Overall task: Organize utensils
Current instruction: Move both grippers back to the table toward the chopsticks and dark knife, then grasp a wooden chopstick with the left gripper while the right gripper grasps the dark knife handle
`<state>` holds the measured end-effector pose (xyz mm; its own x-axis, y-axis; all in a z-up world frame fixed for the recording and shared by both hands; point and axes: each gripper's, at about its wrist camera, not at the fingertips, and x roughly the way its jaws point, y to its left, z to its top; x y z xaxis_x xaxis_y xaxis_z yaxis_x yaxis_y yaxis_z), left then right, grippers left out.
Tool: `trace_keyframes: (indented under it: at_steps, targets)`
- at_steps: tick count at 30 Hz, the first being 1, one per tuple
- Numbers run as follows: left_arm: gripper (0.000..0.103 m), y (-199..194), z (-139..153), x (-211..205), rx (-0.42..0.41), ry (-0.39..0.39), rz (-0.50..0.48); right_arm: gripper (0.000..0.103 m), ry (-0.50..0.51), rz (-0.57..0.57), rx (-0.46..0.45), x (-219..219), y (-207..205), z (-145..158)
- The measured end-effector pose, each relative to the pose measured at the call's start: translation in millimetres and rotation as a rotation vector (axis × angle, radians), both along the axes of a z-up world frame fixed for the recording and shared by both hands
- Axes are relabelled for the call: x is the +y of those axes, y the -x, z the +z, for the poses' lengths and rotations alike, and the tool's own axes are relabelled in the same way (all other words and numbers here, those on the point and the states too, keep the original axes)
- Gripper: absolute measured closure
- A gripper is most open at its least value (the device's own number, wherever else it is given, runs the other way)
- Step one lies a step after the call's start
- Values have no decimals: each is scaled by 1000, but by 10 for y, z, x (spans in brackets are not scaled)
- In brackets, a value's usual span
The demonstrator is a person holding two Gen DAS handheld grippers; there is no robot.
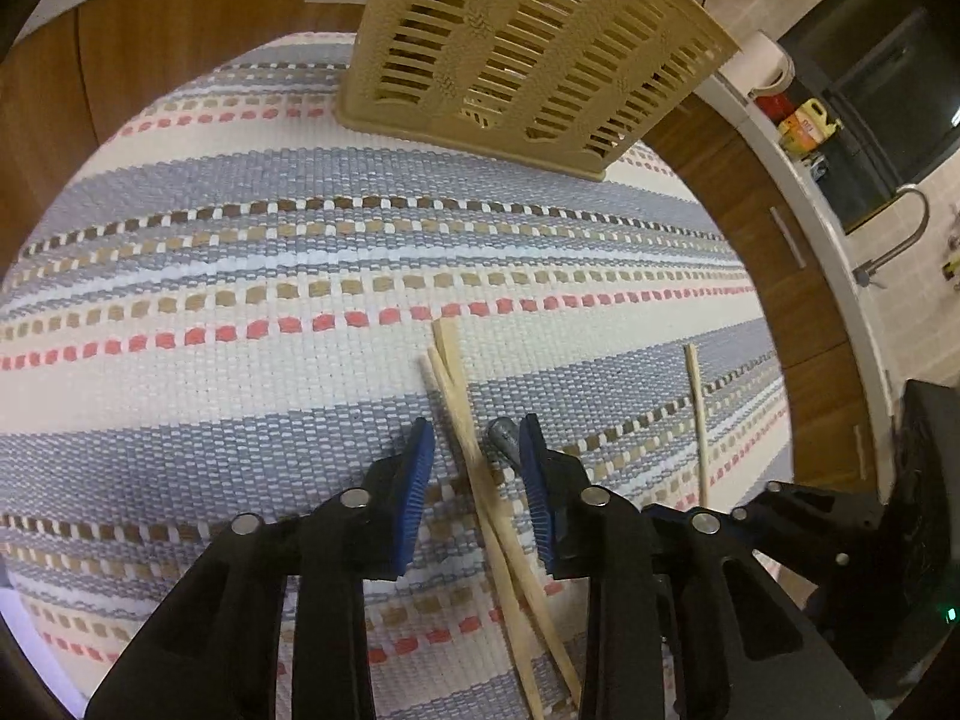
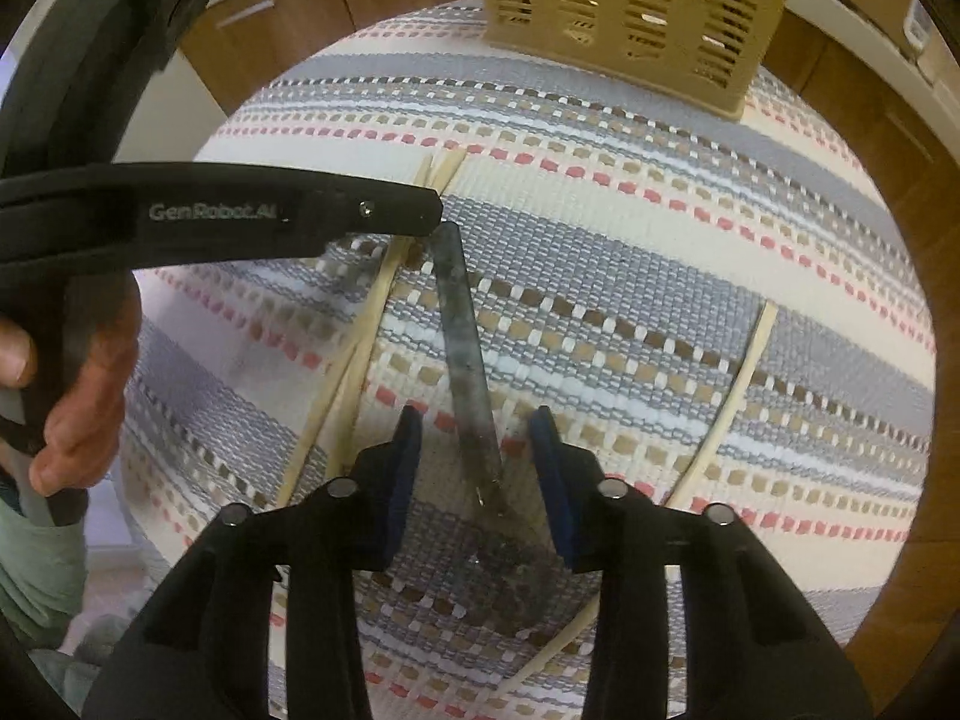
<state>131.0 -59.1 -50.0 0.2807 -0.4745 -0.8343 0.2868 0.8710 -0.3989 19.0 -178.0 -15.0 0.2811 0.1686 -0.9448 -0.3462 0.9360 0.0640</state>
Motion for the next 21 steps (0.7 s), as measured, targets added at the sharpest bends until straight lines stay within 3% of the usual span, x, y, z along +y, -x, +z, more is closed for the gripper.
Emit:
trace_keyframes:
  at_steps: [1, 5, 13, 21]
  targets:
    - [94, -4, -22, -17, 13, -1, -6, 81, 9, 8, 1, 28, -3, -7]
    - [97, 7, -34, -20, 2, -2, -2, 91, 75, 32, -19, 125, 24, -32]
    - [101, -25, -17, 249, 39, 120, 11, 93, 12, -50, -12, -38, -142, 19]
    - [101, -161, 36, 659, 37, 82, 78, 93, -13, -165, -16, -237, -571, 114]
